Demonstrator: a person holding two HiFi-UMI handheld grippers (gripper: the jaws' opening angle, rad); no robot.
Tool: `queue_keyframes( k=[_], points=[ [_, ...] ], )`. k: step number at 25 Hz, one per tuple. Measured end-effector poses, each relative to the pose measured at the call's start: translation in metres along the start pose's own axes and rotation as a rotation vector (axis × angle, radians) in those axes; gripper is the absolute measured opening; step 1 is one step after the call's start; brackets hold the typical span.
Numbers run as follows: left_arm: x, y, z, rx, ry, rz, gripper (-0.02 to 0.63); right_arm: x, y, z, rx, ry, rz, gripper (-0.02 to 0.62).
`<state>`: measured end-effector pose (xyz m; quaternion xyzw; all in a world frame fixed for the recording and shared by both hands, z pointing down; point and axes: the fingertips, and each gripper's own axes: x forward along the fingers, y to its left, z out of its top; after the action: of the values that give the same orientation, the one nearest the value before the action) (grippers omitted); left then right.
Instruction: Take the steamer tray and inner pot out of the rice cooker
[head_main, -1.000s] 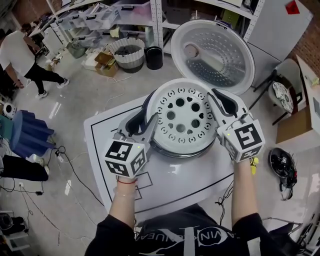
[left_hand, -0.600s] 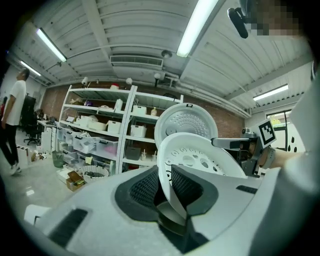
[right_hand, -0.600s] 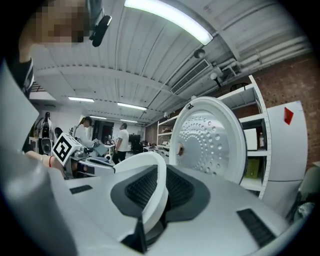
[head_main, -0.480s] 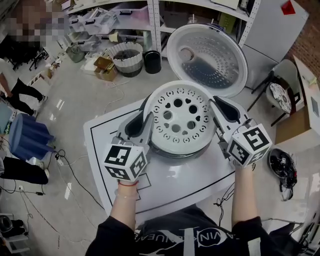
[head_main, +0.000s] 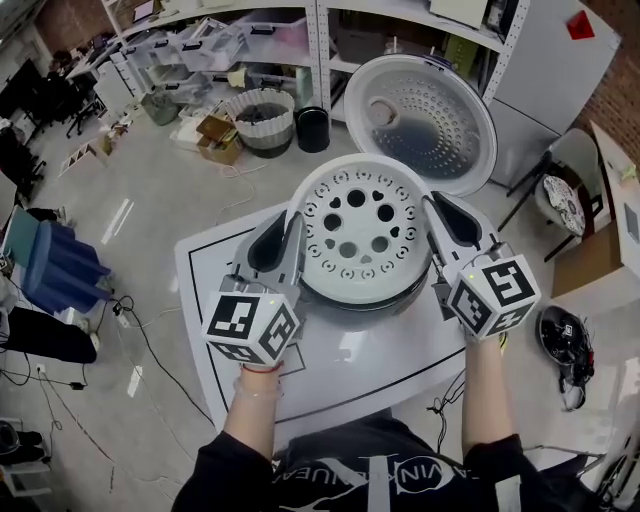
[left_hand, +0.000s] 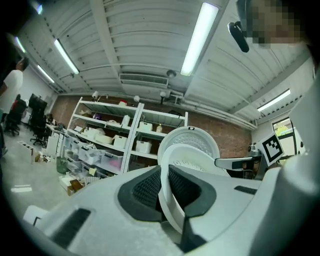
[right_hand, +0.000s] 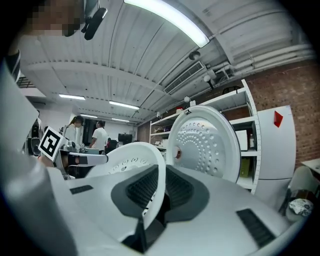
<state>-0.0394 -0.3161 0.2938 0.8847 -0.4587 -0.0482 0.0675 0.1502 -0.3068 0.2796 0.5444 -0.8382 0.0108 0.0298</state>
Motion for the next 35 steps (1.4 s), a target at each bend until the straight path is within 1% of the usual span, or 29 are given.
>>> queue_keyframes(
  k=[5,9,12,17,20,23,29,32,35],
  points=[
    [-0.012,0.004,0.039,0.03,-0.066,0.039,0.046,0.004,0.013,0.028,0.008,-0.045,0.041,0.041],
    [-0.033,0.015,0.053,0.05,-0.102,0.1,0.046,0.009,0.035,0.038,0.012,-0.068,0.098,0.041],
    [-0.053,0.038,0.064,0.053,-0.105,0.151,0.046,0.024,0.063,0.045,0.015,-0.058,0.143,0.041],
    [-0.09,0.068,0.068,0.056,-0.095,0.238,0.046,0.041,0.108,0.041,0.023,-0.023,0.21,0.041],
    [-0.119,0.087,0.063,0.054,-0.081,0.297,0.047,0.047,0.14,0.028,0.034,0.012,0.245,0.041],
    [-0.155,0.108,0.06,0.047,-0.065,0.363,0.048,0.052,0.18,0.015,0.063,0.05,0.305,0.04],
    [-0.218,0.139,0.043,-0.001,-0.028,0.48,0.048,0.052,0.246,-0.008,0.103,0.102,0.418,0.041],
    [-0.245,0.153,0.02,-0.04,0.0,0.528,0.048,0.054,0.273,-0.03,0.104,0.145,0.467,0.041],
    [-0.272,0.166,-0.025,-0.131,0.044,0.572,0.049,0.055,0.297,-0.072,0.106,0.222,0.51,0.041]
  ],
)
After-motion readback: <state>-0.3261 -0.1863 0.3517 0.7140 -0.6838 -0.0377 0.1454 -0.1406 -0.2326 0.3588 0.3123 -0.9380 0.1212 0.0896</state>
